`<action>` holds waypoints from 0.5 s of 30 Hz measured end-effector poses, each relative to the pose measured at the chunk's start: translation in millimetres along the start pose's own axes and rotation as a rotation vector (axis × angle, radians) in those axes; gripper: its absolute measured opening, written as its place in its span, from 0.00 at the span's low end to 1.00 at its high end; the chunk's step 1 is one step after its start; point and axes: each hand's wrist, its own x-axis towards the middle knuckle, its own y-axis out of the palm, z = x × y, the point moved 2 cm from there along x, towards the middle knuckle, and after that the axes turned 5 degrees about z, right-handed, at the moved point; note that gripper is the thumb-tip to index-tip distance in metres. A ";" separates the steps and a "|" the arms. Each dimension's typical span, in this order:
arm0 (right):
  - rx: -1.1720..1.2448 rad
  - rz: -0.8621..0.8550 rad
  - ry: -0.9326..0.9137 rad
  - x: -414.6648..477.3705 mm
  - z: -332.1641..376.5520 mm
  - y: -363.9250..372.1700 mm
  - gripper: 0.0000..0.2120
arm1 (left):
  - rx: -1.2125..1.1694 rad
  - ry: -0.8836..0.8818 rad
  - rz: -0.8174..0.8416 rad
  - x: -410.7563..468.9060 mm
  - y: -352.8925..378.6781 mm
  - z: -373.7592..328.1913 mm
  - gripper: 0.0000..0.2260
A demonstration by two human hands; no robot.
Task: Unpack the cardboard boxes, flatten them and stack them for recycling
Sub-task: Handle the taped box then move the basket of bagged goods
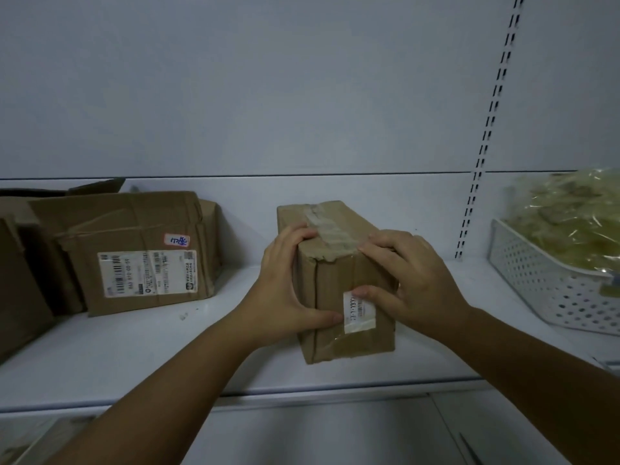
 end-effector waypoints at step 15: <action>-0.094 -0.010 -0.155 -5.8 12.9 -19.1 0.08 | 0.108 0.015 0.026 2.1 -4.5 2.0 0.45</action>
